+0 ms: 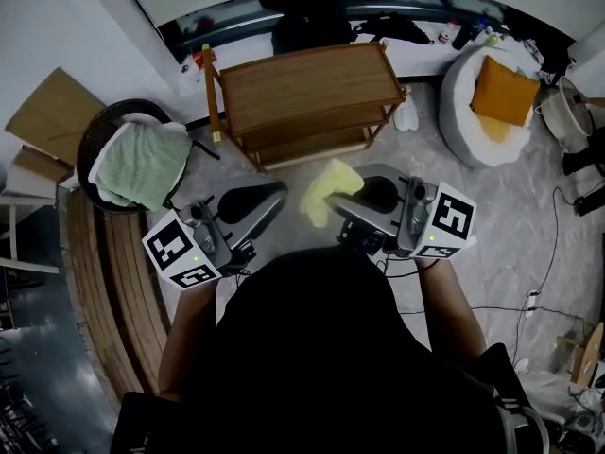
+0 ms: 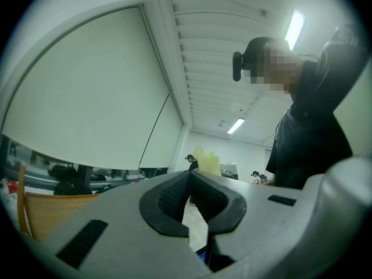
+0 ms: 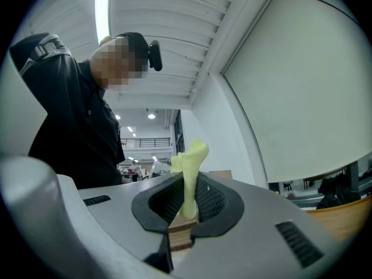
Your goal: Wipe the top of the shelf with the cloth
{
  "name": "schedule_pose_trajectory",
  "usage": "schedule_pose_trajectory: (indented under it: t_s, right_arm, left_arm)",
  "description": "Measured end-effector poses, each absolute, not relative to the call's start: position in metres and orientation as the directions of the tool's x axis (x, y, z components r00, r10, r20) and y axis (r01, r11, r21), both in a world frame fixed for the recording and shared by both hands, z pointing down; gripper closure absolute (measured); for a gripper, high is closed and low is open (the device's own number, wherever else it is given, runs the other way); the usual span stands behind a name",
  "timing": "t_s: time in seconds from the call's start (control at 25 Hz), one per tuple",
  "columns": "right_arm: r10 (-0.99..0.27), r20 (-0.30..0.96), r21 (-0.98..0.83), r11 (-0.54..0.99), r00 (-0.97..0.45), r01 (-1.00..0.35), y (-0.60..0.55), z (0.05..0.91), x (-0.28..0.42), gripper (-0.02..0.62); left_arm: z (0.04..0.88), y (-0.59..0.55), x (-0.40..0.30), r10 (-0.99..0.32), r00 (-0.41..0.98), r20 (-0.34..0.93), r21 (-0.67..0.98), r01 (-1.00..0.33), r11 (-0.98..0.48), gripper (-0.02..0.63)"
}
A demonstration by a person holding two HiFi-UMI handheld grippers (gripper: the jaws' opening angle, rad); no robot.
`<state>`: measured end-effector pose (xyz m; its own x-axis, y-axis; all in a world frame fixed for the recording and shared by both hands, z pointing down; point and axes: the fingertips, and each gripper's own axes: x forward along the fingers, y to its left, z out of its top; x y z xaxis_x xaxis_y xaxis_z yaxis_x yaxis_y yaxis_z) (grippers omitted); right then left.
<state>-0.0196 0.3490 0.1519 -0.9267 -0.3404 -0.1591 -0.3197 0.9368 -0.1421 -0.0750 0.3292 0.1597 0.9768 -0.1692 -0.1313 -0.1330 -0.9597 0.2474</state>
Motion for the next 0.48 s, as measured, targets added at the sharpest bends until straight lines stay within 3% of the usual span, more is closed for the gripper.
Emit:
schedule_pose_trajectory:
  t_s: [0.48]
  right_arm:
    - [-0.378,-0.136,-0.152,0.921,-0.916,-0.358,0.337,0.156,0.001,0.547]
  left_arm:
    - [0.166,0.322,-0.054,-0.143,0.980,-0.141,0.270,-0.101,-0.958,0.594]
